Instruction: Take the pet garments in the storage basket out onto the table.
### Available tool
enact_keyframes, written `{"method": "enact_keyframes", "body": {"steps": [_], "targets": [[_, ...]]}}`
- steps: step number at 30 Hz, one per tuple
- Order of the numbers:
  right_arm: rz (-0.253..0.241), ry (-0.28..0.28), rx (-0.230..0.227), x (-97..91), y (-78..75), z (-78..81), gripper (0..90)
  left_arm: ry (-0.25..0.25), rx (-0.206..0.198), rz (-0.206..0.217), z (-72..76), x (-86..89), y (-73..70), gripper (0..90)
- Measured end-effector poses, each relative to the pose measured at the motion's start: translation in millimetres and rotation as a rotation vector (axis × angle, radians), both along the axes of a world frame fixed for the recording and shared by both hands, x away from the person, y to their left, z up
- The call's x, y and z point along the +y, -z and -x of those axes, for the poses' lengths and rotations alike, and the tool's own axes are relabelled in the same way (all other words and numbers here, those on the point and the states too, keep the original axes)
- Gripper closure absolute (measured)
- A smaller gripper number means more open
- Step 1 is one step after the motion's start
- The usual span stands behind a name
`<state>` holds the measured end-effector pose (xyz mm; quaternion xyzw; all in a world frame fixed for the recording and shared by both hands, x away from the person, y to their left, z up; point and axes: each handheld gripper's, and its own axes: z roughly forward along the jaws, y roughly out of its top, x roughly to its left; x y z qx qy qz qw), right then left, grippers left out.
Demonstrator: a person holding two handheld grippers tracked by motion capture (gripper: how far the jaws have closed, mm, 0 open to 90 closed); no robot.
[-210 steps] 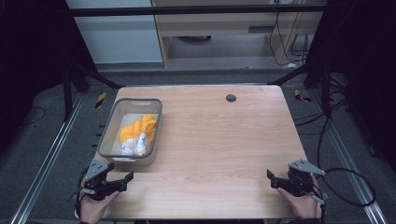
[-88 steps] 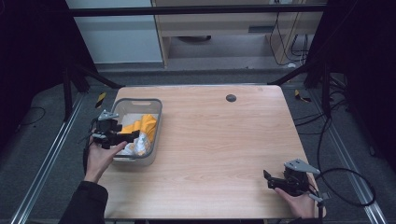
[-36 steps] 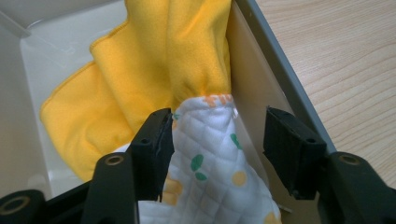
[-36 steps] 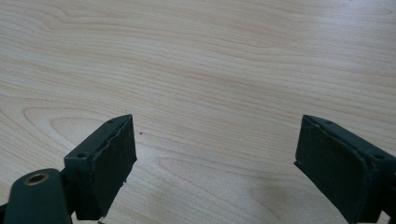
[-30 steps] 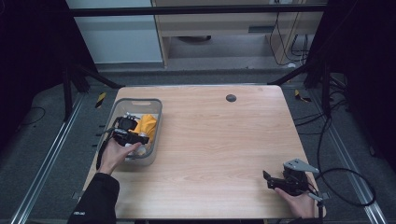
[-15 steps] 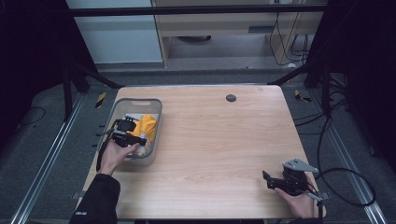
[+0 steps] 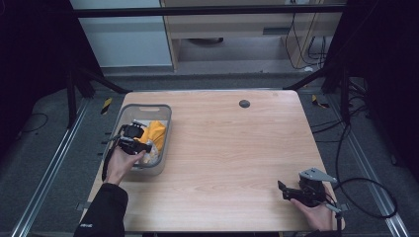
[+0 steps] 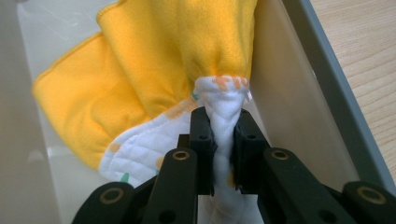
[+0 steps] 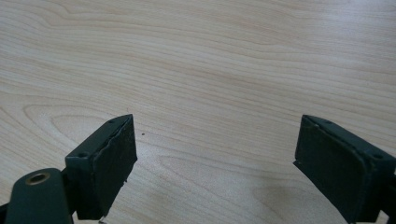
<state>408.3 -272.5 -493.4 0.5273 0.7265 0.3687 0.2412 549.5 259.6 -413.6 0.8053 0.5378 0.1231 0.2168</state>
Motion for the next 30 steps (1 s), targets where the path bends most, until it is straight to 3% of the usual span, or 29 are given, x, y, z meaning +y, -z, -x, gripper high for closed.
{"method": "enact_keyframes", "body": {"steps": [21, 30], "targets": [[-0.004, 0.0, 0.005, 1.0, -0.6, 0.2, 12.8, -0.021, -0.063, 0.033, 7.5, 17.2, -32.5, 82.2], [0.006, -0.005, -0.001, 1.1, -0.3, 0.2, 13.0, 0.005, -0.076, 0.026, 11.3, 16.2, -45.2, 82.3]]}}
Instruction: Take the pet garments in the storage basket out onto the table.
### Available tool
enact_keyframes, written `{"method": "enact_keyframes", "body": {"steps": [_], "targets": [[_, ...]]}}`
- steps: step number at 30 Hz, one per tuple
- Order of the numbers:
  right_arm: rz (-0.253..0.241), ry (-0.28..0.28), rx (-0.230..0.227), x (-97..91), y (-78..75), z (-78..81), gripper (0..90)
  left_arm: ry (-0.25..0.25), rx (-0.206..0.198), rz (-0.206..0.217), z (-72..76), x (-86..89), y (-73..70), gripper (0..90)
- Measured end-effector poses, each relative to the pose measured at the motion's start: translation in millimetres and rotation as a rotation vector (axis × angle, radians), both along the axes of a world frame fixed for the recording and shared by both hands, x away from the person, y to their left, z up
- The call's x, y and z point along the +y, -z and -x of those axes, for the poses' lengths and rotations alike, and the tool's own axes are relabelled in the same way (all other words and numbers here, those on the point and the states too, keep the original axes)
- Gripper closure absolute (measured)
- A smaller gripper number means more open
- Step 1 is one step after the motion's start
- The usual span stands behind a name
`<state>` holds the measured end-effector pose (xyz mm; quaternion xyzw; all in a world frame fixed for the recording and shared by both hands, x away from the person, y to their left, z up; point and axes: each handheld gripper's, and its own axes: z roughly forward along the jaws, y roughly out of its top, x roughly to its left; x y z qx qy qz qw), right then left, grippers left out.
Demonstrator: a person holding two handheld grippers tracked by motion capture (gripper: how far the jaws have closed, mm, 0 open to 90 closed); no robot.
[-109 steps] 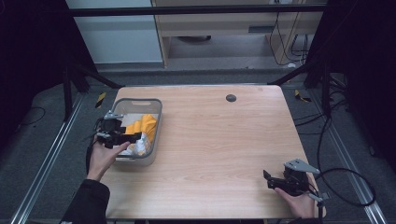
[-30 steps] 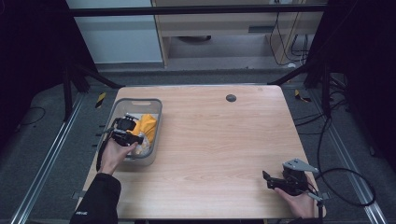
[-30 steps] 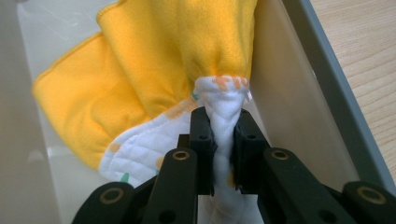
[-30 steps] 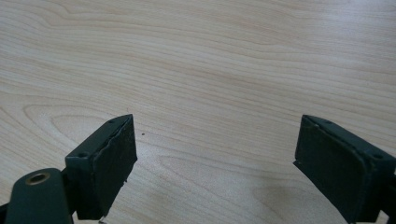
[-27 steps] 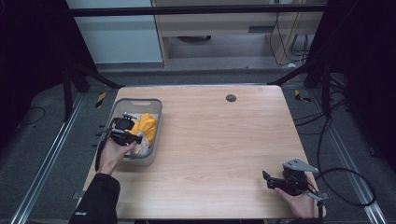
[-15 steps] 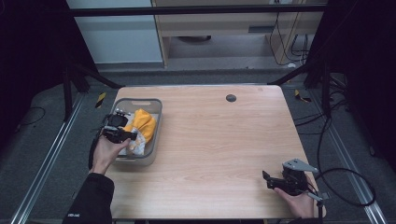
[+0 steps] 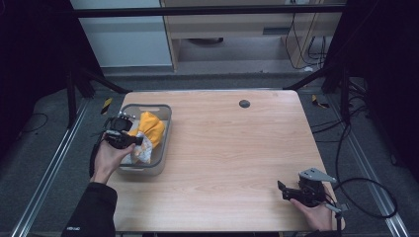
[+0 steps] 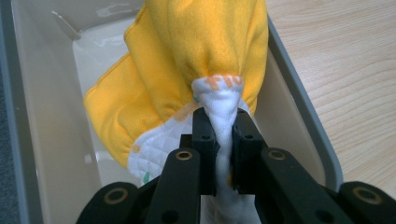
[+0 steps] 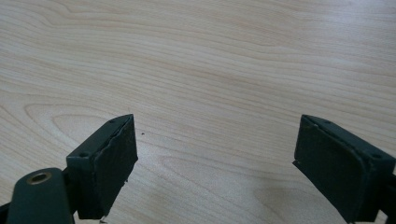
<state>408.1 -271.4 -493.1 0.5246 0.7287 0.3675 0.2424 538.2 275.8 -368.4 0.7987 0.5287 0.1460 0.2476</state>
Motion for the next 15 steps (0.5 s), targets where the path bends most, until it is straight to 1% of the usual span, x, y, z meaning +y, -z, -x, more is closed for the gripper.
{"method": "enact_keyframes", "body": {"steps": [7, 11, 15], "targets": [[0.003, -0.003, -0.005, 0.2, 0.0, -0.1, 13.0, 0.017, -0.019, -0.011, 2.9, 0.2, -13.1, 82.3], [0.002, -0.003, -0.005, 0.1, -0.1, 0.0, 13.0, 0.018, -0.04, -0.003, 5.7, 1.3, -20.5, 82.3], [0.003, -0.003, -0.007, 0.1, -0.2, 0.0, 13.1, 0.024, -0.051, 0.0, 8.4, 1.8, -26.4, 82.3]]}}
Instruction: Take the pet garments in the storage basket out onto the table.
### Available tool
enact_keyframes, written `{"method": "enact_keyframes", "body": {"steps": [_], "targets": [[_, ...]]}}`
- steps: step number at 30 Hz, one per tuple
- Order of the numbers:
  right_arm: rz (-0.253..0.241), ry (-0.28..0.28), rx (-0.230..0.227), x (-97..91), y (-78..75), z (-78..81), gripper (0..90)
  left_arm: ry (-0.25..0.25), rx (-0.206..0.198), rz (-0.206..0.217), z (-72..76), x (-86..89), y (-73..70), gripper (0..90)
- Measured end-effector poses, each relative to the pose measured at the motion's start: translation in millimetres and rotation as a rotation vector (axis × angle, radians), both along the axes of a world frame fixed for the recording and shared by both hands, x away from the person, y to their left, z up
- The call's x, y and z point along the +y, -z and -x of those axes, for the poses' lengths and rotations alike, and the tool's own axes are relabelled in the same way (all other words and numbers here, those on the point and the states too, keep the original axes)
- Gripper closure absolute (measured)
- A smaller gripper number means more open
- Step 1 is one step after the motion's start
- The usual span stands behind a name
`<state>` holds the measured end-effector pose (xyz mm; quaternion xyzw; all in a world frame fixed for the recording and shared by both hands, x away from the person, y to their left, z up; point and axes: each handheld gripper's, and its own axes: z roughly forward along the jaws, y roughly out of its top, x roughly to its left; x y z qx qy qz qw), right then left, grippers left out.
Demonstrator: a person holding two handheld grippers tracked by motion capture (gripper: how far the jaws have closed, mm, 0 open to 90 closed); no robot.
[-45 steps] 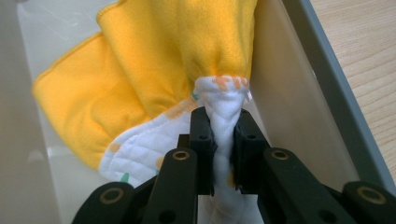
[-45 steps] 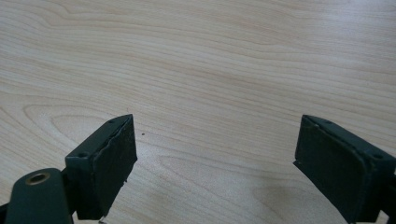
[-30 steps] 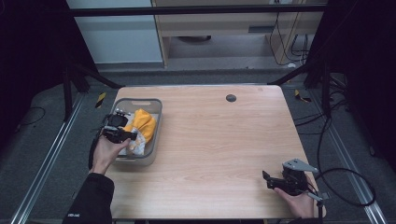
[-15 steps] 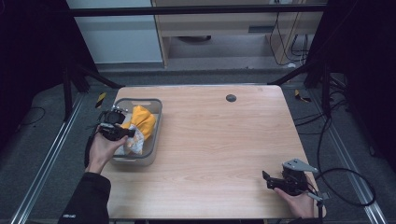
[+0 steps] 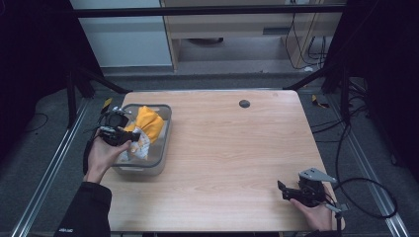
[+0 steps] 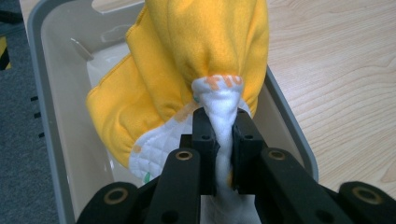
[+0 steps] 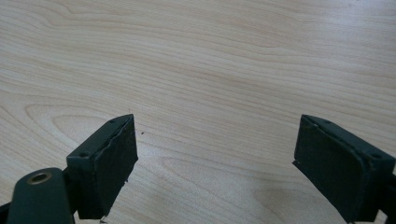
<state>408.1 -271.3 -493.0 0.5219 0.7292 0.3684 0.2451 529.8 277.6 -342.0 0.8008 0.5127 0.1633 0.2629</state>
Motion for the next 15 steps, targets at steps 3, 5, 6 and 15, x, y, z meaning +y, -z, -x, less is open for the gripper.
{"method": "enact_keyframes", "body": {"steps": [3, 5, 6, 15], "targets": [[-0.001, 0.0, 0.0, 0.0, -0.1, 0.1, 13.1, 0.005, -0.009, 0.005, 1.7, 0.1, -4.2, 82.3], [-0.002, 0.003, 0.001, 0.1, -0.2, 0.3, 13.1, 0.009, -0.017, 0.007, 3.1, 0.0, -7.0, 82.3], [-0.002, 0.003, 0.001, 0.1, -0.2, 0.3, 13.1, 0.012, -0.021, 0.008, 4.2, -0.5, -9.1, 82.3], [-0.002, 0.003, 0.0, 0.2, -0.5, 0.5, 13.1, 0.046, -0.04, 0.014, 9.5, -7.7, -22.3, 82.3]]}}
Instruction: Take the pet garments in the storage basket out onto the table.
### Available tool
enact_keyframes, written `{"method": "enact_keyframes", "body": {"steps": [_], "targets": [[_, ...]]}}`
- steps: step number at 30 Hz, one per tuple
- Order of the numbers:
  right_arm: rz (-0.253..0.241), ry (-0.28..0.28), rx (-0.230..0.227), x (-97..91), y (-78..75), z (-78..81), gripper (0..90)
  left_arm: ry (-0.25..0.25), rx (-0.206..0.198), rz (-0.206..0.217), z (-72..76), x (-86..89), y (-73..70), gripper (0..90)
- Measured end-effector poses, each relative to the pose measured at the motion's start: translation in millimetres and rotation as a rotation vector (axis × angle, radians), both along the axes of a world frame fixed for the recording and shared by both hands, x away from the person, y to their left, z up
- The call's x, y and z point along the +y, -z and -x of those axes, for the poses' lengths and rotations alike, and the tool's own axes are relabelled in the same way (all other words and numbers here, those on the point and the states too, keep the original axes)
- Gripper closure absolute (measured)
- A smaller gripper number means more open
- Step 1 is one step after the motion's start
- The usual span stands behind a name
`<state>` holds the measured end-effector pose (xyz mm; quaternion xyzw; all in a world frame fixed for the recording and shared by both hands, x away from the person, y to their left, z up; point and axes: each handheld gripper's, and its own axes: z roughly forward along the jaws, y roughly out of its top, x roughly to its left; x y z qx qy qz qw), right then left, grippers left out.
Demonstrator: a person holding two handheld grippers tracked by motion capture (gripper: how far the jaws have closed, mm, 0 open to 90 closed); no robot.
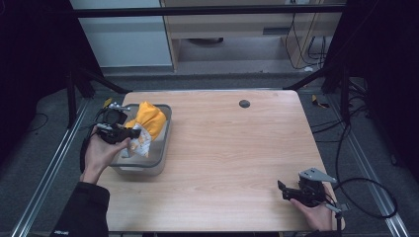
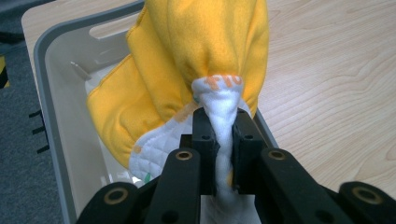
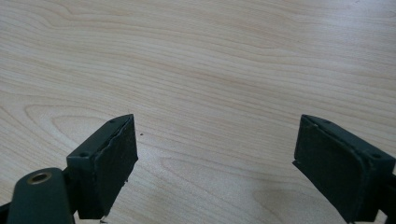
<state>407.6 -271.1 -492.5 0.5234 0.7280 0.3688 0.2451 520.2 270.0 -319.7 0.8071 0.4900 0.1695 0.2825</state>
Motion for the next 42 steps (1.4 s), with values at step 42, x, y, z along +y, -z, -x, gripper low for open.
{"method": "enact_keyframes", "body": {"steps": [42], "targets": [[-0.001, -0.002, -0.008, -0.2, -1.0, 0.4, 13.1, 0.25, -0.055, -0.016, 34.9, -73.2, -32.0, 82.3]]}}
